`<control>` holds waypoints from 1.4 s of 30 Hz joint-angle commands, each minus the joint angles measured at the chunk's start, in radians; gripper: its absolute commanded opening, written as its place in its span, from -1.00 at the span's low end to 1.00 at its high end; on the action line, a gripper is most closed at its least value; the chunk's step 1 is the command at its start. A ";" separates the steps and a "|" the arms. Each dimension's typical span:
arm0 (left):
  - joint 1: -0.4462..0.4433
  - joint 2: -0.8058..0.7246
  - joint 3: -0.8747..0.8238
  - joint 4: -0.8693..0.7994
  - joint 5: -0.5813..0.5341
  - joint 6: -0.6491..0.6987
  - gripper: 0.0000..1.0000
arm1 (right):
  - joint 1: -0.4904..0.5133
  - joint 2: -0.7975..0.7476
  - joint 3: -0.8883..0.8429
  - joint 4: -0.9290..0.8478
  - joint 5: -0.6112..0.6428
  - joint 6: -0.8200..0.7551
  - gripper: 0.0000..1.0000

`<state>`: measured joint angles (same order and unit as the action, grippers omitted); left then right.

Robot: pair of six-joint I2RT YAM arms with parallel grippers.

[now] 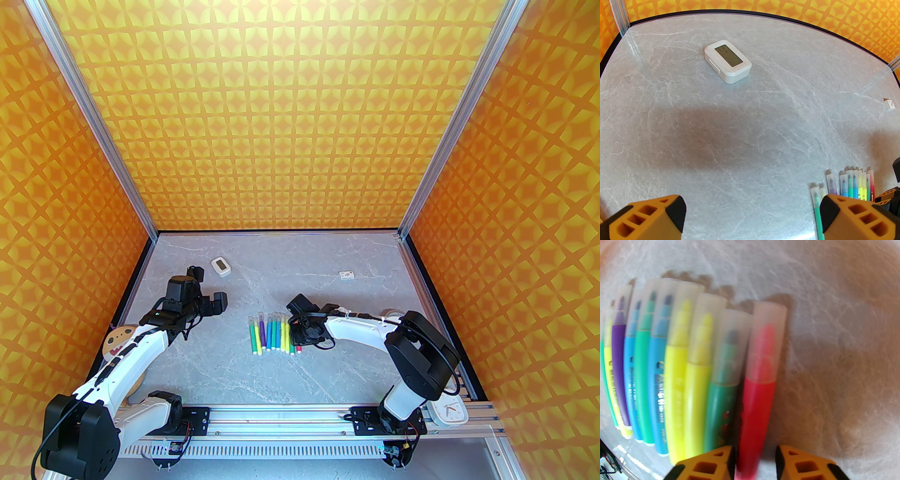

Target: Open the pen caps

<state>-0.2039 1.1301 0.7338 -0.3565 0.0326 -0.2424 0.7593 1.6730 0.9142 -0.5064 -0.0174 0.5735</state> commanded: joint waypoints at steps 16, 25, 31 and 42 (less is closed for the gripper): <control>-0.007 -0.062 0.023 -0.022 0.012 0.002 1.00 | 0.006 0.156 0.116 -0.204 0.195 -0.072 -0.40; -0.007 -0.070 0.021 -0.025 0.013 0.004 1.00 | 0.007 0.209 0.147 -0.210 0.179 -0.076 -0.45; -0.007 -0.077 0.021 -0.027 0.014 0.005 0.99 | 0.008 0.253 0.170 -0.228 0.201 -0.081 -0.50; -0.006 -0.082 0.017 -0.019 0.030 -0.007 0.99 | 0.006 0.245 0.167 -0.208 0.208 -0.074 -0.64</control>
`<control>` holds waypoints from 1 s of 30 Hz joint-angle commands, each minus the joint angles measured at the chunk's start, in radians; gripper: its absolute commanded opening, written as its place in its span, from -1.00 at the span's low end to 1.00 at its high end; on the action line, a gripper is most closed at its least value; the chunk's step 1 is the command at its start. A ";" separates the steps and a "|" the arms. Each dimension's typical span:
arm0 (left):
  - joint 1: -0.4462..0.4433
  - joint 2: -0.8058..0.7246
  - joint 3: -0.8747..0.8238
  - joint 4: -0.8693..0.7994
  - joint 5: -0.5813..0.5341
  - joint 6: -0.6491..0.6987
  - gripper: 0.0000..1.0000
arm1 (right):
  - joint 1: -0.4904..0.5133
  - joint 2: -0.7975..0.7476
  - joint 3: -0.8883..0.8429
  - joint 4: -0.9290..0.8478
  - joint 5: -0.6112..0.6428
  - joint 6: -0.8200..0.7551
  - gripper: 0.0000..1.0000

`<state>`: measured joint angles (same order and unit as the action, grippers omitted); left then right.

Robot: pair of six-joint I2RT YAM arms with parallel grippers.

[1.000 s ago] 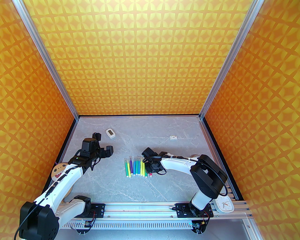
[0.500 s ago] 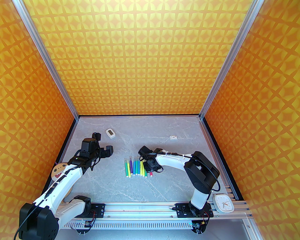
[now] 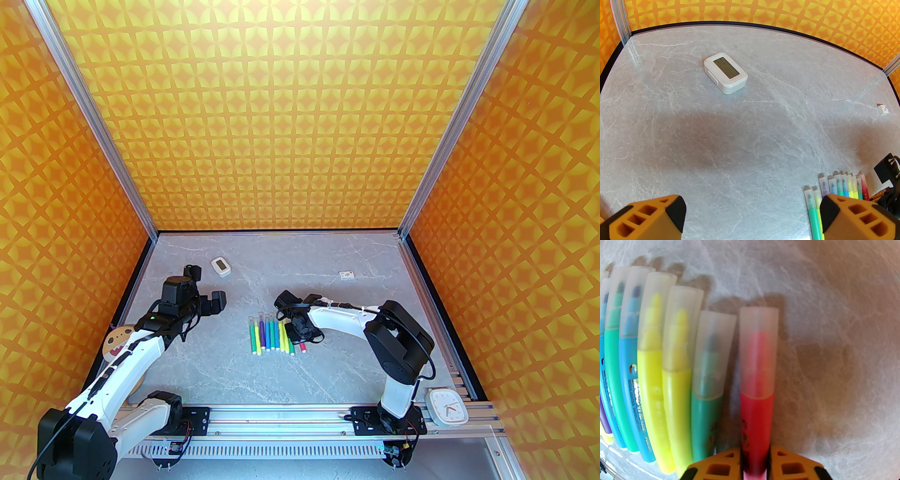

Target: Open the pen caps

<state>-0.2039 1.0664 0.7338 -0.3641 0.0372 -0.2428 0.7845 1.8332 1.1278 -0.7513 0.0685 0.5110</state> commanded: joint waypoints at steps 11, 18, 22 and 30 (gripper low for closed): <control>-0.006 -0.011 0.009 0.012 0.067 -0.033 0.99 | -0.029 0.018 -0.037 0.024 0.166 -0.039 -0.76; -0.008 -0.018 -0.012 0.067 0.115 -0.057 0.99 | -0.043 -0.051 -0.010 0.023 0.164 -0.094 -0.83; -0.008 -0.006 -0.010 0.073 0.145 -0.078 0.98 | -0.056 -0.092 0.012 0.020 0.150 -0.125 -0.87; -0.008 0.027 -0.001 0.102 0.261 -0.105 0.99 | -0.062 -0.176 0.037 0.060 0.090 -0.228 -0.90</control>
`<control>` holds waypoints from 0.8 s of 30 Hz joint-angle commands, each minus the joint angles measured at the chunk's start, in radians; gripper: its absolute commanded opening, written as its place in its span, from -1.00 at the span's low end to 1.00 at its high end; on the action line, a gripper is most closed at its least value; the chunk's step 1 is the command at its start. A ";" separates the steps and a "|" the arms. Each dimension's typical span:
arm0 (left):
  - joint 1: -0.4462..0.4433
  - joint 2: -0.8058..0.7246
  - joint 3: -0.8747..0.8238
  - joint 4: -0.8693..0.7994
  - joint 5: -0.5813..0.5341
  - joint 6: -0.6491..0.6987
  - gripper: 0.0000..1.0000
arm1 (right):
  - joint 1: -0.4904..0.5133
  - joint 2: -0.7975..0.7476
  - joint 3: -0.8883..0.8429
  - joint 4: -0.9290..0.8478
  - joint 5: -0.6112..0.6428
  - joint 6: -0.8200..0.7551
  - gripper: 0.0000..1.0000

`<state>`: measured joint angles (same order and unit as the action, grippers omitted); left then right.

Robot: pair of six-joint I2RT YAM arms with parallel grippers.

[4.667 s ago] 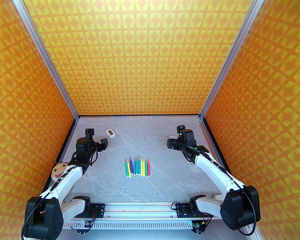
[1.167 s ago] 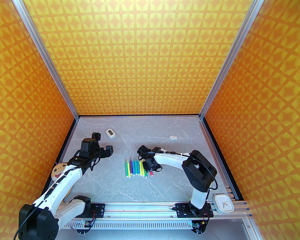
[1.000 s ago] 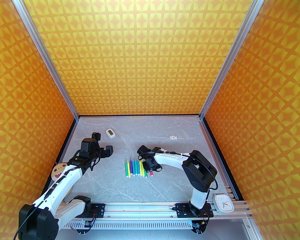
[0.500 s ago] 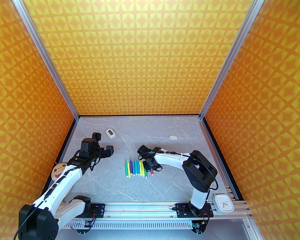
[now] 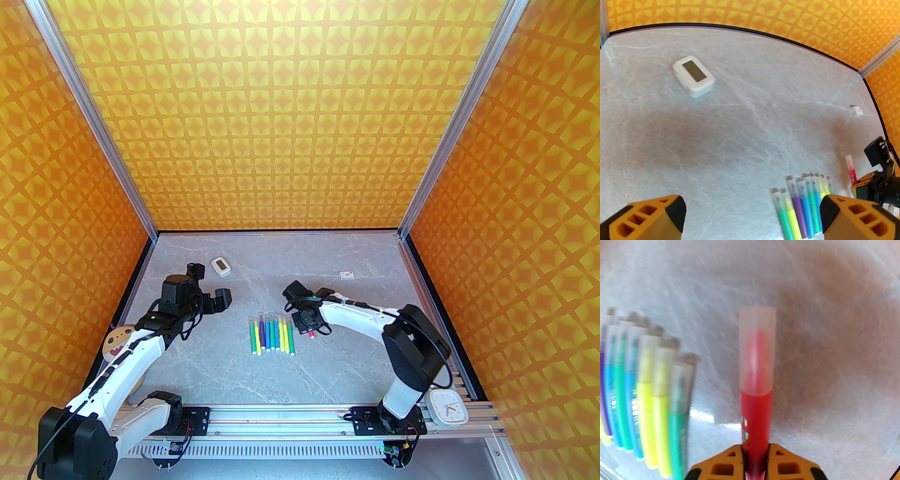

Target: Open the pen caps

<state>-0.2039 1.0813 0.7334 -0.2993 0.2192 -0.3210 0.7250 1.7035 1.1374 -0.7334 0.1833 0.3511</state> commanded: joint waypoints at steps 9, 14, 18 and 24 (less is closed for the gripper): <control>-0.009 0.007 -0.028 0.162 0.236 -0.125 0.92 | -0.004 -0.124 0.011 0.178 -0.243 -0.160 -0.90; -0.018 0.016 -0.072 0.283 0.318 -0.223 0.83 | -0.004 -0.159 -0.018 0.275 -0.411 -0.190 -0.90; -0.036 0.046 -0.082 0.327 0.359 -0.267 0.75 | -0.004 -0.199 -0.050 0.367 -0.521 -0.197 -0.89; -0.080 0.071 -0.080 0.381 0.408 -0.275 0.68 | -0.004 -0.212 -0.056 0.436 -0.613 -0.195 -0.88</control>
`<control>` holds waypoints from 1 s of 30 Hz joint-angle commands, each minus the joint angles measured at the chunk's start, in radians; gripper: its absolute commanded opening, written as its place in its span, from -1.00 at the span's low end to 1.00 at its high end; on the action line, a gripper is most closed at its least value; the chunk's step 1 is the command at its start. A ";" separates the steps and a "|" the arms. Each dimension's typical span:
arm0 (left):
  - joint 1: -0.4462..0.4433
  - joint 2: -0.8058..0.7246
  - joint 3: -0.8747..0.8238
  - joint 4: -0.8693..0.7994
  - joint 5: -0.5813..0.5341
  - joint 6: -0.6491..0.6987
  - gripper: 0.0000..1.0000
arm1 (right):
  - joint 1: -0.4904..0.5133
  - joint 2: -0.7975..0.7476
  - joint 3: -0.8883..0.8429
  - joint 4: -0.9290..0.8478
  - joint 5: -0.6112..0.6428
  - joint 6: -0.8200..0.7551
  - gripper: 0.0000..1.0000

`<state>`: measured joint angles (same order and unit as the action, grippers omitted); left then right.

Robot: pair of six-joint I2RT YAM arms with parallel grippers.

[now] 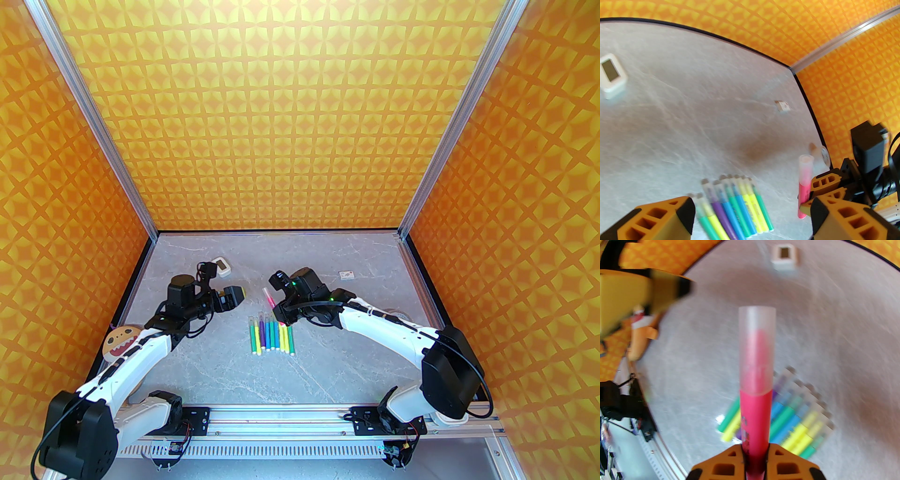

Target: Open the pen caps

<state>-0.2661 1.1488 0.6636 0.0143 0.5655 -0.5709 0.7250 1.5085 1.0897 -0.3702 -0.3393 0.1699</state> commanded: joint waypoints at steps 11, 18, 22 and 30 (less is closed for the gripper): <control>-0.036 0.054 0.000 0.169 0.158 -0.038 0.34 | -0.006 0.013 0.002 0.105 -0.152 0.000 -0.89; -0.044 0.101 0.010 0.241 0.207 -0.067 0.24 | -0.005 0.028 0.009 0.112 -0.171 0.006 -0.88; -0.045 0.115 0.006 0.286 0.224 -0.088 0.24 | -0.006 0.035 0.012 0.114 -0.180 0.007 -0.88; -0.048 0.133 0.010 0.333 0.239 -0.112 0.10 | -0.006 0.047 0.015 0.120 -0.195 0.008 -0.89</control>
<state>-0.3073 1.2671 0.6636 0.2993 0.7753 -0.6621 0.7238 1.5414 1.0897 -0.2783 -0.5091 0.1707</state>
